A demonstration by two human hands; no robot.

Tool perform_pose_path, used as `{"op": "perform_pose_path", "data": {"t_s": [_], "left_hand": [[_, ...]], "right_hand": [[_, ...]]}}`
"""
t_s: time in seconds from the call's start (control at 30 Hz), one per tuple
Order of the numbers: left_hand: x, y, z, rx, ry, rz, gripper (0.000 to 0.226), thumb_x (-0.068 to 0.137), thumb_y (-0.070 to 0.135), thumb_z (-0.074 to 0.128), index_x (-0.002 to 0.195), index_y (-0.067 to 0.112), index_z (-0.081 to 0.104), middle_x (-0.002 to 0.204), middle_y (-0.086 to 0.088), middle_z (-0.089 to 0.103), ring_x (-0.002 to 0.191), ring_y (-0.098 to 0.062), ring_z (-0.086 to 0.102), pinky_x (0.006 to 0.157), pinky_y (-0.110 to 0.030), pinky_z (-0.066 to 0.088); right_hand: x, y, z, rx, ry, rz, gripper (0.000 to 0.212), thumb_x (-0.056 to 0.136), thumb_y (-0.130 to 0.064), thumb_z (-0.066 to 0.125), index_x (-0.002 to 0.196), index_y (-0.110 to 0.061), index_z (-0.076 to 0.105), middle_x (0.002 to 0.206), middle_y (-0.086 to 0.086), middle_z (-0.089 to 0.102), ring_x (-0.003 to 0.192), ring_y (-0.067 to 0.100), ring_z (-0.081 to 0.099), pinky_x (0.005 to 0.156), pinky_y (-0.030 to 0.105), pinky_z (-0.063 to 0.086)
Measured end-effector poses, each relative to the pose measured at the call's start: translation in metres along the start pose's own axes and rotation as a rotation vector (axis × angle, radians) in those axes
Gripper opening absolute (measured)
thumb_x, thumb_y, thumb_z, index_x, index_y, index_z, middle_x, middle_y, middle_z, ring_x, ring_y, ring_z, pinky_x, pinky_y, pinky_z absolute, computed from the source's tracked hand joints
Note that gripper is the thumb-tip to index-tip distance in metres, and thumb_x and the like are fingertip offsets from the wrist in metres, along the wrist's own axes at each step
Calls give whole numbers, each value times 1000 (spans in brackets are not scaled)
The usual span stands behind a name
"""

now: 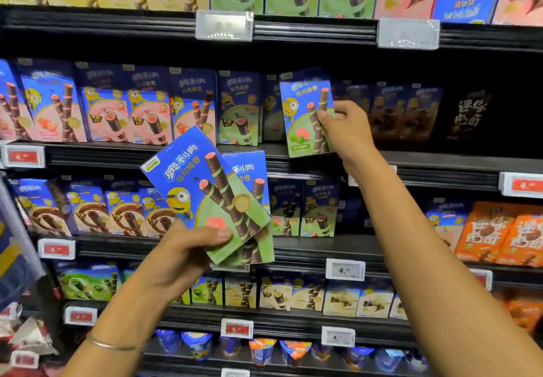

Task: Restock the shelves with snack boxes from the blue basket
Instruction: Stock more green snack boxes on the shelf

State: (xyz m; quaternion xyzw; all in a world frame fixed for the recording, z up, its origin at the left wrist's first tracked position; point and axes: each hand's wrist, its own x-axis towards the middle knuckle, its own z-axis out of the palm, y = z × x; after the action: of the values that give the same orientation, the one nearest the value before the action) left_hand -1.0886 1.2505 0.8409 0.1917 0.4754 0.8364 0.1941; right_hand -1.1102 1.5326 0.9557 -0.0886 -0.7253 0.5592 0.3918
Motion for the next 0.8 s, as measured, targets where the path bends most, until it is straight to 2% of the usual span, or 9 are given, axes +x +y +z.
{"op": "perform_pose_path", "data": {"t_s": [0.1,0.17,0.3,0.4,0.53,0.67,0.7,0.8], "left_hand": [[12,2,-5,25,-58,24,64,60,-8,66,124,-5,64,103,-19,76,89,-33,75,84,-45,63],[19,4,-6,55,-68,22,63,60,-7,67,123,-8,64,99,-18,76,87,-32,75,85,-45,62],[27,5,-13,93,-102,2,41,59,-9,69,98,0,79,93,-18,78,83,-31,77,77,-42,66],[32,4,-20,112,-138,-16,31,60,-8,69,86,4,83,92,-18,79,82,-31,78,71,-37,65],[33,2,-25,92,-146,-37,36,60,-10,68,90,4,83,93,-18,78,83,-32,78,71,-37,64],[33,-1,-27,120,-174,-36,56,60,-11,70,114,1,71,105,-20,77,93,-34,77,76,-38,64],[33,-1,-27,130,-186,-43,58,59,-12,72,116,1,70,107,-20,77,94,-34,77,76,-38,64],[32,-1,-27,150,-213,-65,49,57,-11,74,103,6,78,105,-21,77,93,-34,77,75,-37,64]], "right_hand": [[25,7,18,-73,27,11,20,97,-21,65,110,-14,51,110,9,70,94,18,72,73,37,61],[37,14,27,-137,44,7,24,97,-25,66,106,-13,48,110,8,66,94,19,68,67,32,55],[53,25,34,-424,105,-51,29,95,-31,66,97,-14,43,93,2,52,82,22,50,59,30,36],[58,28,38,-559,119,-71,30,94,-32,66,97,-13,42,105,12,54,85,27,49,67,35,36],[60,32,44,-669,125,-92,24,94,-30,64,93,-14,46,106,14,59,86,32,57,67,37,40],[64,32,48,-714,136,-102,21,92,-26,66,91,-12,50,105,15,61,88,36,61,68,37,43],[65,31,49,-722,139,-106,21,91,-25,67,89,-12,50,102,14,61,88,36,61,67,37,42],[66,31,53,-729,150,-119,21,89,-23,68,87,-13,50,93,10,57,88,37,62,67,38,43]]}}
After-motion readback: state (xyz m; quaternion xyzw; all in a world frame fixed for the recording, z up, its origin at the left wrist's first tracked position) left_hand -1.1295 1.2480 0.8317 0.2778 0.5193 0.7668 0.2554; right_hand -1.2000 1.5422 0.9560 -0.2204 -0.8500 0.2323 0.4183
